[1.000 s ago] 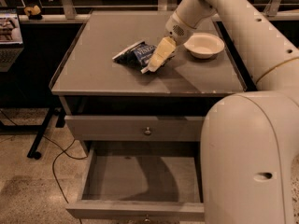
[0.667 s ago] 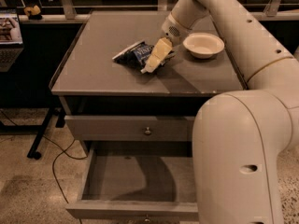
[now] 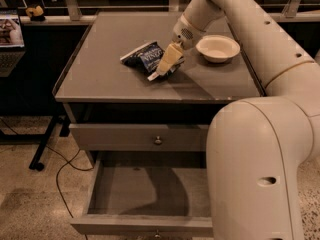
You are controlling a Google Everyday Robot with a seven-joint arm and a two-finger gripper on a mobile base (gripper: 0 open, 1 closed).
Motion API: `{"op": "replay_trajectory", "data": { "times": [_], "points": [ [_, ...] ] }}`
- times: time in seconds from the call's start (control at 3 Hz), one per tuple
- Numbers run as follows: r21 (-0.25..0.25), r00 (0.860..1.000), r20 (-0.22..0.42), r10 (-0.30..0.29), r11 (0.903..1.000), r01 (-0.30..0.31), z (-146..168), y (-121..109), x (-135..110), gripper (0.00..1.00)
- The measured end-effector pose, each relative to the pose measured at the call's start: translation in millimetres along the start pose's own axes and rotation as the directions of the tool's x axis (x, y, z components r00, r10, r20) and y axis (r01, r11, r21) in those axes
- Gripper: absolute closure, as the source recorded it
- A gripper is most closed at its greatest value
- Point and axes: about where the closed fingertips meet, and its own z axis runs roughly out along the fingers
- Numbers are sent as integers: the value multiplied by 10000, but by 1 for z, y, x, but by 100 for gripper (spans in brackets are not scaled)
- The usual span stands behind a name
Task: Place blue chip bag into middle drawer
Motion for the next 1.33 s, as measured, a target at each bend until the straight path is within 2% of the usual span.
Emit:
{"op": "replay_trajectory", "data": {
  "times": [0.67, 1.0, 1.33],
  "points": [
    [0, 10000, 0, 0, 10000, 0, 0, 0, 0, 88],
    [0, 10000, 0, 0, 10000, 0, 0, 0, 0, 100],
    [0, 10000, 1, 0, 10000, 0, 0, 0, 0, 100]
  ]
}}
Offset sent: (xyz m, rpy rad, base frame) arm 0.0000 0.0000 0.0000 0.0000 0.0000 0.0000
